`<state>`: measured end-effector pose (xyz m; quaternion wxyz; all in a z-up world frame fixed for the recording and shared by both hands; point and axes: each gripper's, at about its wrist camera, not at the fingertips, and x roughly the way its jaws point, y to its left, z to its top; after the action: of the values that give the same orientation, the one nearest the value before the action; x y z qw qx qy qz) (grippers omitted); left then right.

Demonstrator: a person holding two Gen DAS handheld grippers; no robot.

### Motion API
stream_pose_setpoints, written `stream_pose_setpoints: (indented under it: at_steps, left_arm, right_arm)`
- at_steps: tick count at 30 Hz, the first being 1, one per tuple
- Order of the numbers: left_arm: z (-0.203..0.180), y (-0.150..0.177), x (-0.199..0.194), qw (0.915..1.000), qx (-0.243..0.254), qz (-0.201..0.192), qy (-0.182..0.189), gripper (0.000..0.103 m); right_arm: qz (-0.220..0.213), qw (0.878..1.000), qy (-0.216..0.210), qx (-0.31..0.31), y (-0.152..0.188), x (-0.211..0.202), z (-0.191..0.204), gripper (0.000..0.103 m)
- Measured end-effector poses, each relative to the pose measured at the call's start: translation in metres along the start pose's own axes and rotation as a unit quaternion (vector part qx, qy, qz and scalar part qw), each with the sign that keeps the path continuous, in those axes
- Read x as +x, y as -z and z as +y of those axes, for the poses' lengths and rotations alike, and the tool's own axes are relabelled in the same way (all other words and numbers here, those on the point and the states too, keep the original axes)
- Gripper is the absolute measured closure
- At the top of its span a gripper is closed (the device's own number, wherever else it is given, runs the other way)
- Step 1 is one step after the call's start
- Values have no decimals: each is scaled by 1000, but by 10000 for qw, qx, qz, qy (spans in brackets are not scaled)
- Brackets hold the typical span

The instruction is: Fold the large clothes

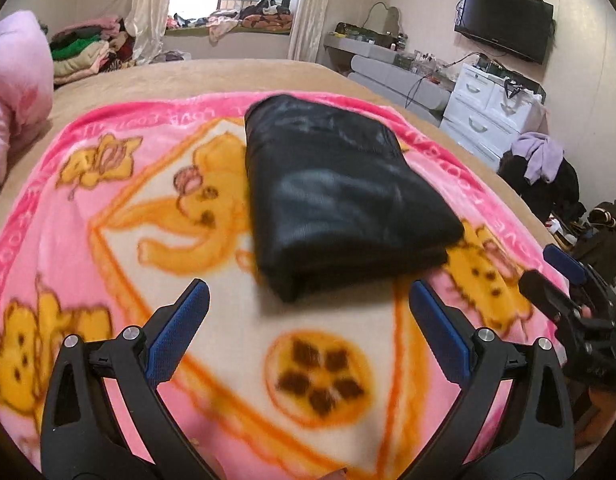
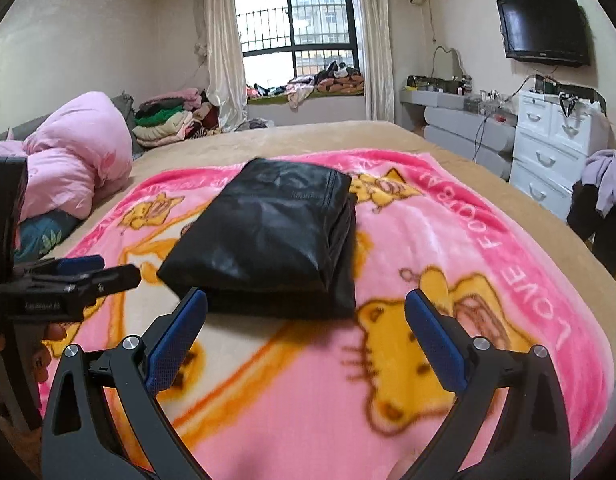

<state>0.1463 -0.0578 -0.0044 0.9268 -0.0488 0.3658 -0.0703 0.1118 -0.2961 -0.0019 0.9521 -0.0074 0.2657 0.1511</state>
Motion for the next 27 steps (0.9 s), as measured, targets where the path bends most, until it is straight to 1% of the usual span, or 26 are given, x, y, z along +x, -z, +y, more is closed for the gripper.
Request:
stream_pose_setpoints:
  at_steps: [3, 5, 9, 13, 20, 27]
  left_arm:
    - [2, 17, -4, 10000, -82, -17, 13, 9]
    - [4, 26, -5, 9998, -119, -57, -122, 9]
    - [8, 27, -3, 9996, -170, -25, -217, 9]
    - [8, 28, -3, 9995, -103, -12, -289, 9]
    - [4, 29, -2, 9998, -88, 42, -185, 9]
    - [4, 30, 0, 9997, -111, 82, -211, 9]
  right_arm:
    - [123, 9999, 12, -37, 11, -1, 1, 5]
    - [175, 9998, 21, -57, 17, -1, 1, 5]
    - [177, 9998, 21, -125, 21, 0, 3, 5]
    - [215, 9997, 32, -148, 24, 2, 4, 5]
    - [315, 9993, 90, -158, 29, 7, 6, 5]
    - [336, 9992, 99, -171, 30, 8, 7, 5]
